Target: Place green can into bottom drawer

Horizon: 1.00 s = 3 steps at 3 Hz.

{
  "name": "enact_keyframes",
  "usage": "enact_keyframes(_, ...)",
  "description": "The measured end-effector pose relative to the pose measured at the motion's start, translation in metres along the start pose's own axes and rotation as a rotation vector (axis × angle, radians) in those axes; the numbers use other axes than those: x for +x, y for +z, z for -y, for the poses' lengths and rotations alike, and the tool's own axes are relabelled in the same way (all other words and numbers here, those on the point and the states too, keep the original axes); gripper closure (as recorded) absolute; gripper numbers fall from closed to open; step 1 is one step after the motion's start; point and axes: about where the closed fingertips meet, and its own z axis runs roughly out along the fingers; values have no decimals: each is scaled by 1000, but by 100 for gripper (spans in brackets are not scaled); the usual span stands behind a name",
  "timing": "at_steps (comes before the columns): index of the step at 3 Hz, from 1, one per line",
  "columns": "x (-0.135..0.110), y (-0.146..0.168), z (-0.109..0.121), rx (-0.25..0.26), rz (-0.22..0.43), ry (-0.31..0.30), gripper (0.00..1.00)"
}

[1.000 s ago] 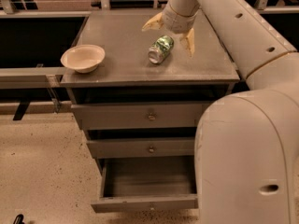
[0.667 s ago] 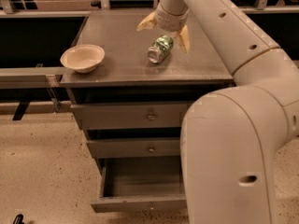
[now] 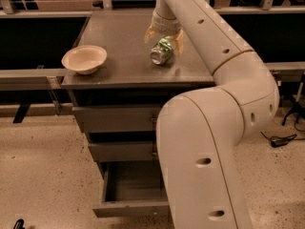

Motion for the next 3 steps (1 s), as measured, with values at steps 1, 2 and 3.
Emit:
enact_keyframes(1, 0, 4, 1, -15, 5, 6, 48)
enact_keyframes(2, -2, 13, -9, -32, 30, 56, 72)
enact_keyframes(3, -3, 17, -16, -32, 57, 90, 95)
